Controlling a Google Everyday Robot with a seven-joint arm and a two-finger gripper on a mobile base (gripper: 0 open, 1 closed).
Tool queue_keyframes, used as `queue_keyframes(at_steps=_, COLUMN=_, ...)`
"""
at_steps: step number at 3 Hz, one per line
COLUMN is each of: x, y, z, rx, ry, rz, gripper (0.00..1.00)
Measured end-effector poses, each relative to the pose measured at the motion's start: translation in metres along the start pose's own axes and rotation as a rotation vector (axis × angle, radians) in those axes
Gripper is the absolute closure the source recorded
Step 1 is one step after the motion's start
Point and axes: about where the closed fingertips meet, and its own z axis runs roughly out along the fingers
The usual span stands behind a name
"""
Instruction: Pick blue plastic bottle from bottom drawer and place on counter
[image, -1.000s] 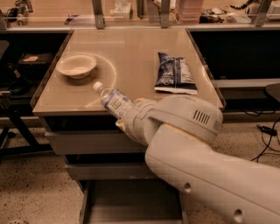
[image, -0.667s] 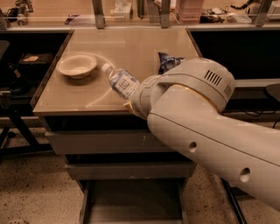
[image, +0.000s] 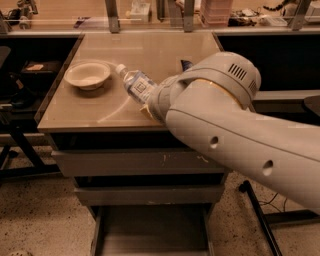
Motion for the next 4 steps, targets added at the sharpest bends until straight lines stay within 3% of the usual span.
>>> queue_keyframes(at_steps=2, x=-0.039, y=-0.052, z=0.039, rx=0.004, ry=0.008, rz=0.018, gripper=1.0)
queue_keyframes(at_steps=4, x=-0.049, y=-0.07, z=0.087, rx=-0.029, ry=0.047, rz=0.049, gripper=1.0)
